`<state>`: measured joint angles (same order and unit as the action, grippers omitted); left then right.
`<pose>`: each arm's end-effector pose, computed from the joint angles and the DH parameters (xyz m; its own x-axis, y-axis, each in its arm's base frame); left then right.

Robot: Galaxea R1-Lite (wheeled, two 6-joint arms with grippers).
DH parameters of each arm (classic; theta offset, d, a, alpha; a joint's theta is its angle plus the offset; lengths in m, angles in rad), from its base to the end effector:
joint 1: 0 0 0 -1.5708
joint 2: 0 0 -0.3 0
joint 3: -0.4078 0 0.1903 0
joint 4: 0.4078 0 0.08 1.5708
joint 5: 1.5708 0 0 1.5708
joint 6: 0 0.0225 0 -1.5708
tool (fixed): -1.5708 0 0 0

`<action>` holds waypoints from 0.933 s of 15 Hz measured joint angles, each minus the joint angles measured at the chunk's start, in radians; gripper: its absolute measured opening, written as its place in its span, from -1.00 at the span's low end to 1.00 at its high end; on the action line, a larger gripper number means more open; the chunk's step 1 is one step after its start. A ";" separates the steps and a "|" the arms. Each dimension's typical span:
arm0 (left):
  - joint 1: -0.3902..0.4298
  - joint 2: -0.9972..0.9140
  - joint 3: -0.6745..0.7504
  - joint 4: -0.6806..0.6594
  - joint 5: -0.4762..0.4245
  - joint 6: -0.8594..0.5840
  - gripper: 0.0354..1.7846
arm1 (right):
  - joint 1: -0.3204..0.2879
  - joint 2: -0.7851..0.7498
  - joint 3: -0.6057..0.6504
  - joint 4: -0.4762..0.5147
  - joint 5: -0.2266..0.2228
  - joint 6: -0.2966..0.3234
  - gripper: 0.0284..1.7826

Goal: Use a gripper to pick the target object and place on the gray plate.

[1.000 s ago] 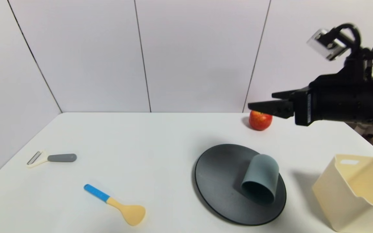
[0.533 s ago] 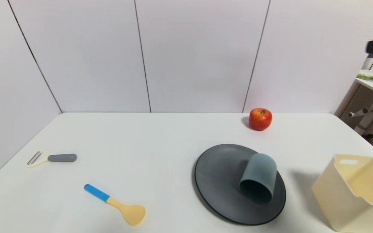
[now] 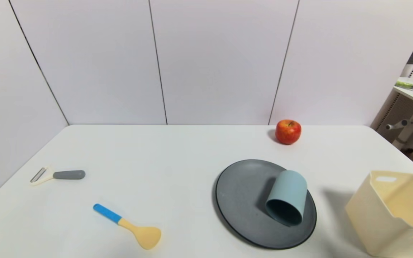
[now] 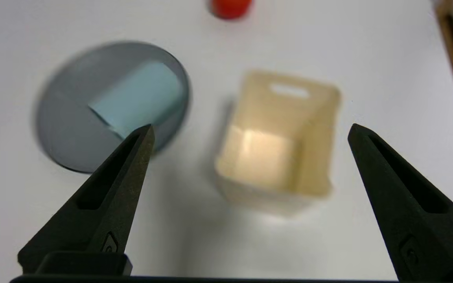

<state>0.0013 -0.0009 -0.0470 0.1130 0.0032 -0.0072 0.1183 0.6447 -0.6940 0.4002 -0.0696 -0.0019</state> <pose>-0.0268 0.0000 0.0768 0.9979 0.0045 -0.0651 -0.0050 1.0000 -0.0070 0.0272 0.0017 0.2291 0.9385 0.0415 -0.3429 -0.0535 0.9982 -0.0257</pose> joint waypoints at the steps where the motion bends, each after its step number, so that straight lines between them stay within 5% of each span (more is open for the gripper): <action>1: 0.000 0.000 0.000 0.000 0.000 0.000 0.89 | -0.009 -0.067 0.086 -0.008 -0.018 -0.013 0.90; 3: 0.000 0.000 0.000 0.000 0.000 0.000 0.89 | -0.025 -0.200 0.260 -0.056 0.025 -0.040 0.90; 6: 0.000 0.000 0.000 0.000 0.000 0.000 0.89 | -0.045 -0.319 0.491 -0.258 0.103 -0.080 0.90; 8: 0.000 0.000 0.000 0.000 0.000 0.000 0.89 | -0.083 -0.369 0.602 -0.363 0.108 -0.111 0.90; 14: 0.000 0.000 0.000 0.000 0.000 0.000 0.89 | -0.114 -0.593 0.690 -0.392 0.077 -0.099 0.90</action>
<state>0.0013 -0.0009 -0.0466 0.1126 0.0032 -0.0072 0.0047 0.0515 -0.0043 0.0081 0.0072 -0.1004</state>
